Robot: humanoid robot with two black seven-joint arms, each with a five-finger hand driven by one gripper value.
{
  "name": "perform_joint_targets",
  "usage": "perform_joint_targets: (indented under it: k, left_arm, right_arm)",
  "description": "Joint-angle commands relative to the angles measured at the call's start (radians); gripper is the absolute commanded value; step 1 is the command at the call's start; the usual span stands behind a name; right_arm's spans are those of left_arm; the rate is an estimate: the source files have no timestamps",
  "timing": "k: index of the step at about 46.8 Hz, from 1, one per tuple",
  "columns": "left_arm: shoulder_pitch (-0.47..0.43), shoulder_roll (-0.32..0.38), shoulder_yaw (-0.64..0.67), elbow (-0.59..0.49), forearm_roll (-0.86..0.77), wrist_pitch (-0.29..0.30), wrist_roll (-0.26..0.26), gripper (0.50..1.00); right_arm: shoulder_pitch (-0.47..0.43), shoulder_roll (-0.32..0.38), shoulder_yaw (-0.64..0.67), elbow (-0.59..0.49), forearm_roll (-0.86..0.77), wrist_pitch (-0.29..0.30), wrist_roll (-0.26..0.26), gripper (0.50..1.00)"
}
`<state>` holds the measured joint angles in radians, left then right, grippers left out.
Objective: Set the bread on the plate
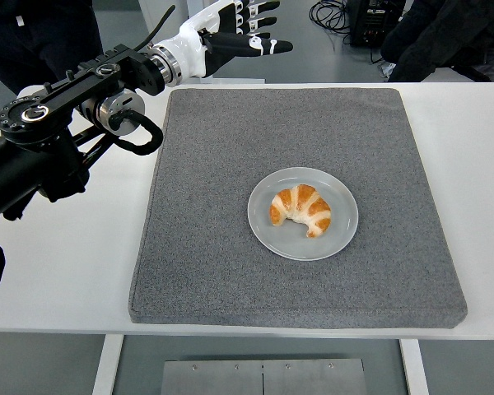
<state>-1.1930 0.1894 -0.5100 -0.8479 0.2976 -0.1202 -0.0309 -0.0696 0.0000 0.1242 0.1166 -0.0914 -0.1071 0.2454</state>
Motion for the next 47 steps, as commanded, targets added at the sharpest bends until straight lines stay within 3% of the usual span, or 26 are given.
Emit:
perform_joint_targets:
  k: [1,7,17,23,29,35,47]
  left_arm:
    - [0.003,-0.054,-0.037,0.082,-0.008,-0.036,-0.001,0.998]
    - [0.001,-0.11,-0.087,0.203,-0.031,-0.087,-0.011,0.998]
    - [0.023,-0.131,-0.123,0.308,-0.124,-0.16,-0.02,0.998]
    - [0.021,-0.145,-0.127,0.43,-0.189,-0.21,-0.066,0.996]
    - [0.026,-0.18,-0.125,0.533,-0.207,-0.254,-0.072,0.996]
    - [0.055,-0.189,-0.124,0.558,-0.209,-0.297,-0.069,0.998]
    - [0.064,-0.189,-0.125,0.576,-0.209,-0.294,-0.076,0.996]
  right_arm:
    - [0.004,0.0,0.0,-0.001,-0.001,-0.002,0.0,1.0]
    - [0.008,0.0,0.0,-0.002,-0.001,-0.002,0.0,1.0]
    - [0.008,0.0,0.005,-0.005,-0.001,-0.003,0.0,1.0]
    - [0.005,0.0,0.014,-0.005,0.001,-0.005,0.0,1.0]
    - [0.002,0.0,0.011,-0.005,0.001,-0.003,0.0,1.0]
    - [0.002,0.0,0.003,-0.005,-0.001,-0.003,0.0,1.0]
    - [0.004,0.0,0.003,-0.008,0.001,-0.005,0.0,1.0]
